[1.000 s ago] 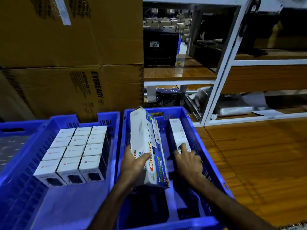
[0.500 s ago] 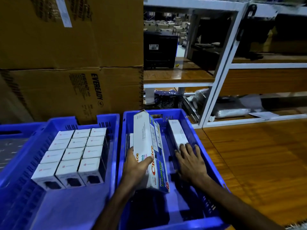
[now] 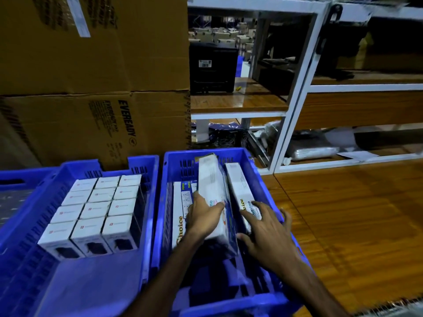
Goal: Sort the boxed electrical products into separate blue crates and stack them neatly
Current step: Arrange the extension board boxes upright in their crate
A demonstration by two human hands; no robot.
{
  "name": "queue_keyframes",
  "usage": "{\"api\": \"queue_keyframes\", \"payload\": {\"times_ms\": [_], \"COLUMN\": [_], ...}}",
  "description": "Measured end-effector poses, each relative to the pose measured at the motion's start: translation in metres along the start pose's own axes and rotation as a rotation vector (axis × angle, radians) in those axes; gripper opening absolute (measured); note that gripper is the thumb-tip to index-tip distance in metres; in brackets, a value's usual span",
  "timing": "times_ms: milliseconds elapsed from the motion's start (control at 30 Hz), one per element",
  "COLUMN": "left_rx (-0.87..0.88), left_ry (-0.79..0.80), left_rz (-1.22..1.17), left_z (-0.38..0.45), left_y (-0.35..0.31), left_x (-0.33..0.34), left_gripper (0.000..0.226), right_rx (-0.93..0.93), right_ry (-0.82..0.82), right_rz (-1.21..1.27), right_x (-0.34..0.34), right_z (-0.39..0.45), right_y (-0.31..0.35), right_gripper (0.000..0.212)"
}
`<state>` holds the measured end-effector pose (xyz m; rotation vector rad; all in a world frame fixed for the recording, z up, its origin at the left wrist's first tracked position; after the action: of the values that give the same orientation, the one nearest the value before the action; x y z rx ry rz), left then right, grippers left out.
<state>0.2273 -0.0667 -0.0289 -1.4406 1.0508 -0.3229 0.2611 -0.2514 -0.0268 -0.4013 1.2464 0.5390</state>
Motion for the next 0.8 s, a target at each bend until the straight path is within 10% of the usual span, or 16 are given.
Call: {"api": "queue_keyframes", "payload": {"times_ms": [200,800], "left_rx": [0.003,-0.046], "left_ry": [-0.027,0.135], "left_rz": [0.144,0.169], "left_z": [0.011,0.025], "left_y": [-0.021,0.013], "left_x": [0.045,0.082], "left_gripper": [0.068,0.103], "right_rx": [0.259,0.265], "right_ry": [0.04,0.145], "right_rz": [-0.058,0.16], "right_x": [-0.028,-0.006], "right_z": [0.004,0.001], "right_y": [-0.037,-0.04], "right_gripper": [0.057,0.074]}}
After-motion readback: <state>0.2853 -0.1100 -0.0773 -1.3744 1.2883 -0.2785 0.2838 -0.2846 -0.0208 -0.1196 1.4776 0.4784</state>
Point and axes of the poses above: each hand's wrist, its own z-axis towards the middle knuckle, its own x-axis out of the palm, y = z × x, the point moved 3 cm from there along z, towards the middle knuckle, and after that the axes turned 3 degrees about -z, right-handed, at the moved point
